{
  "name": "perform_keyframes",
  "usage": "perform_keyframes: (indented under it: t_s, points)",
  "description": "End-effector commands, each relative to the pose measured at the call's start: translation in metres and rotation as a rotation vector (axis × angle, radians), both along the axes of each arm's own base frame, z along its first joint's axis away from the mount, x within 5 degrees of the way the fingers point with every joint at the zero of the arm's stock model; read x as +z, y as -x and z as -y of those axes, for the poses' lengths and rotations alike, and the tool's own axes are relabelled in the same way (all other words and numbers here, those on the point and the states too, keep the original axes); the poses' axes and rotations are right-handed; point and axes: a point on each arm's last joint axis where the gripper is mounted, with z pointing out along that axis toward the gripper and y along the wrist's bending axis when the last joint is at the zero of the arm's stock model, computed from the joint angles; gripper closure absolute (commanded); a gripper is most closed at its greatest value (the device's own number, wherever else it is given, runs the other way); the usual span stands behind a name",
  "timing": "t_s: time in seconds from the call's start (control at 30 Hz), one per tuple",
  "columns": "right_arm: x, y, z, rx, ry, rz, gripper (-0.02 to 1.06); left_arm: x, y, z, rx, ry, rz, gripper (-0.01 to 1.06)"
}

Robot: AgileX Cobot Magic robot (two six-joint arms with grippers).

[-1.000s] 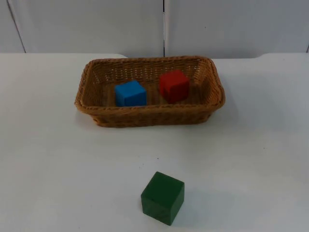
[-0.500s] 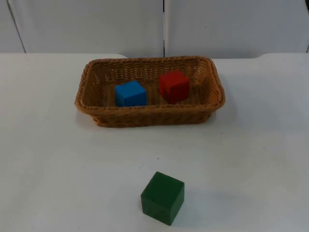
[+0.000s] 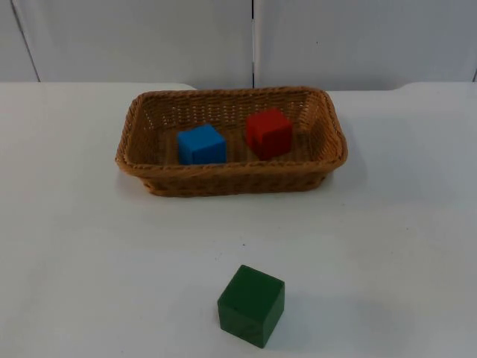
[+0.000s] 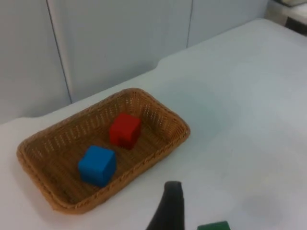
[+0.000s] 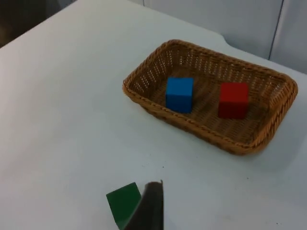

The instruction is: Pick up one cube with each hand and place exactly two cubes into the same basket, leaving the remaining cube outside.

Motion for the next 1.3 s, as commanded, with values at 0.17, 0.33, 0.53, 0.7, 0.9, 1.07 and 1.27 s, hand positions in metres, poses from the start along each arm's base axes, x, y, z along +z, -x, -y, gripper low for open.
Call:
perform_keyframes:
  t_s: [0.17,0.33,0.53,0.7,0.9,1.07,1.27]
  points:
    - [-0.016,0.036,0.016,-0.001,-0.041,0.044,0.24,0.000,0.022,-0.010,0.059,-0.034,0.005,0.31]
    - [-0.024,0.051,0.024,-0.001,-0.052,0.078,0.24,0.002,0.038,-0.016,0.095,-0.022,0.030,0.31]
    - [-0.029,0.075,0.035,0.002,-0.085,0.133,0.24,0.000,0.061,-0.023,0.114,-0.037,0.048,0.31]
    - [-0.031,0.091,0.044,-0.007,-0.086,0.141,0.24,-0.004,0.077,-0.033,0.182,-0.057,0.051,0.31]
    - [-0.034,0.106,0.052,-0.009,-0.083,0.149,0.24,-0.008,0.099,-0.039,0.201,-0.045,0.068,0.31]
    - [-0.036,0.114,0.057,-0.024,-0.074,0.157,0.24,-0.013,0.115,-0.048,0.260,-0.045,0.093,0.31]
    - [-0.042,0.121,0.064,-0.057,-0.041,0.134,0.24,-0.018,0.135,-0.057,0.322,-0.007,0.149,0.31]
